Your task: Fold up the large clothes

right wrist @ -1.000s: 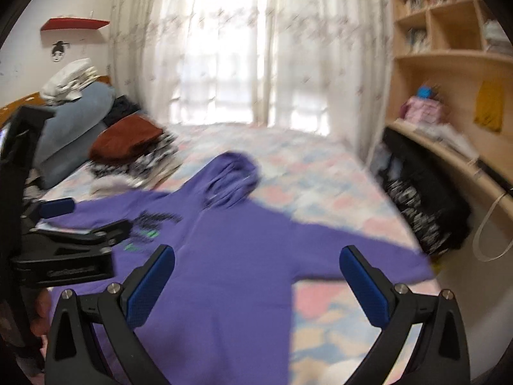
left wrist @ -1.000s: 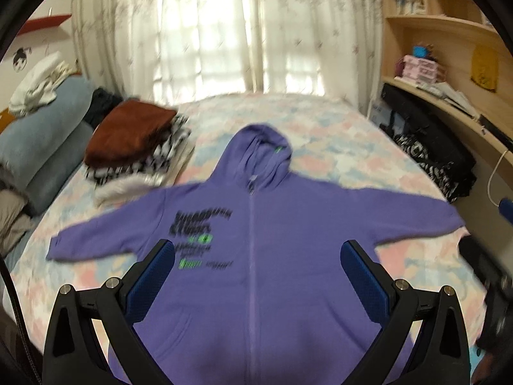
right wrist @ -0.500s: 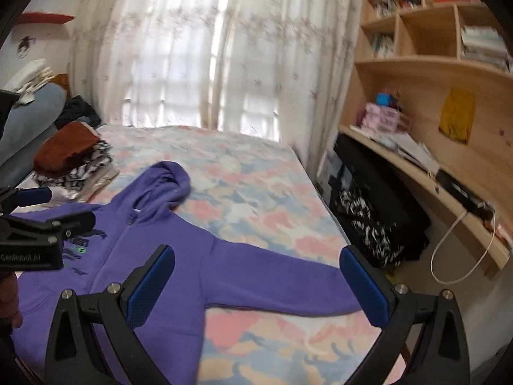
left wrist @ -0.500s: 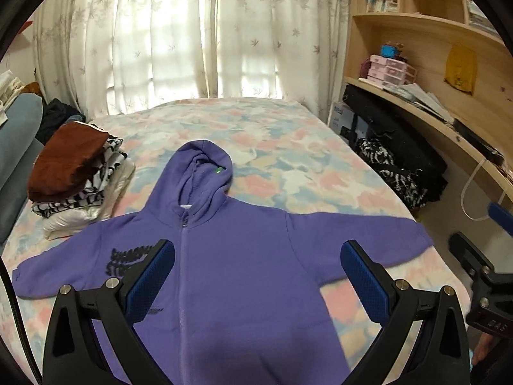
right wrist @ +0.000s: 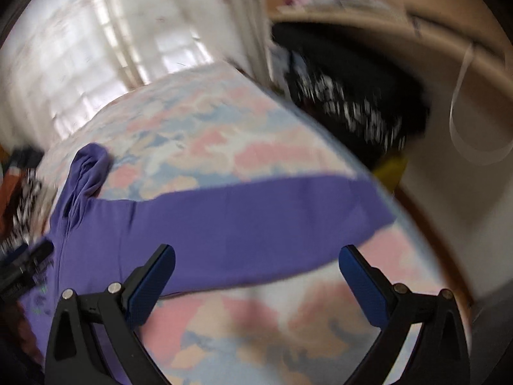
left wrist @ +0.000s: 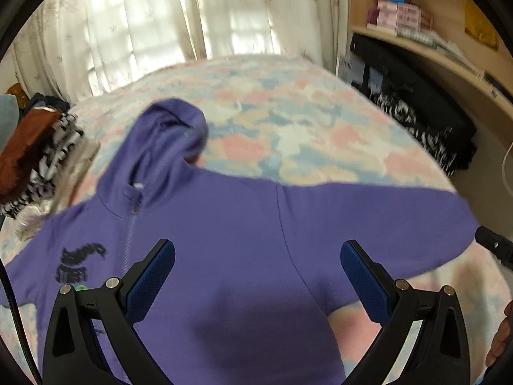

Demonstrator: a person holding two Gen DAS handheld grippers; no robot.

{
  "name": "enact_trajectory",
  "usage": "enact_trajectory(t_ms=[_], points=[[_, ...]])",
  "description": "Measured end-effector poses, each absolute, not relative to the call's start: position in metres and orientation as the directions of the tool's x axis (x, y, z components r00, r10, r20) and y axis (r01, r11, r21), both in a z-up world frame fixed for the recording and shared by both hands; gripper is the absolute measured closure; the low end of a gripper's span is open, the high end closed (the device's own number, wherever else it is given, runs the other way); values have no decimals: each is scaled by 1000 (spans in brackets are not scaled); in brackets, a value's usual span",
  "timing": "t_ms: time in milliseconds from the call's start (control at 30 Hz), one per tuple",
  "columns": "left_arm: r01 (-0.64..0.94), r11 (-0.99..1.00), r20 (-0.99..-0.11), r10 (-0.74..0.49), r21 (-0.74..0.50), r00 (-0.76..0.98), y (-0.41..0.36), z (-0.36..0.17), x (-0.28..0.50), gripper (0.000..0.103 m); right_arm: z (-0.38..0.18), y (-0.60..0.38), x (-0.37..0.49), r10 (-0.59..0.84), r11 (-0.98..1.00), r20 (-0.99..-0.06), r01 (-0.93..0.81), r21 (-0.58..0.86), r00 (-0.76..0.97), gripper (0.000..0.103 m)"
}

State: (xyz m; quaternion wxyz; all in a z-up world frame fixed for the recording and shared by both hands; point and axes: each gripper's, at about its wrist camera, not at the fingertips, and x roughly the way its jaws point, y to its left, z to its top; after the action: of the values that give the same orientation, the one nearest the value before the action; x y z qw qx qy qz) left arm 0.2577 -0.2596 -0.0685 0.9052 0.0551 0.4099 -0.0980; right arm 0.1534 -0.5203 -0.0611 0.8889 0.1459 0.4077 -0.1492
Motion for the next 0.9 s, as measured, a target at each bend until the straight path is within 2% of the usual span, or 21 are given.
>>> enact_trajectory(t_ms=[100,300,433,500,567,600,633,733,833,900], points=[[233,972,-772,-133,19,621,-273,-94,267,1,-100,-553,153,-96,856,-801,460,235,590,18],[246,969,-808,-170,-32,564,-292,-129,279,1,-148,-598,149,-21,736,-806,555,388,591,20],[251,966,-825,-191,-61,532,-295,-140,284,11,-160,-616,154,14,661,-768,571,488,640,20],[261,963,-825,-205,-73,527,-294,-141,283,24,-162,-622,158,10,633,-759,584,509,651,21],[271,960,-826,-209,-72,523,-292,-140,283,38,-163,-626,164,-8,622,-761,600,504,648,39],[273,960,-828,-207,-69,520,-290,-139,283,40,-160,-625,167,-36,630,-775,616,473,631,74],[269,961,-830,-205,-68,519,-285,-136,282,41,-159,-625,170,-45,633,-780,622,461,625,94],[237,968,-820,-204,-86,535,-263,-123,279,41,-132,-612,168,-71,649,-731,588,482,678,95],[191,977,-799,-187,-92,571,-231,-103,274,41,-86,-574,170,-74,739,-646,477,476,760,95],[151,983,-781,-178,-108,599,-204,-91,270,41,-49,-527,175,-17,812,-587,353,464,809,95]])
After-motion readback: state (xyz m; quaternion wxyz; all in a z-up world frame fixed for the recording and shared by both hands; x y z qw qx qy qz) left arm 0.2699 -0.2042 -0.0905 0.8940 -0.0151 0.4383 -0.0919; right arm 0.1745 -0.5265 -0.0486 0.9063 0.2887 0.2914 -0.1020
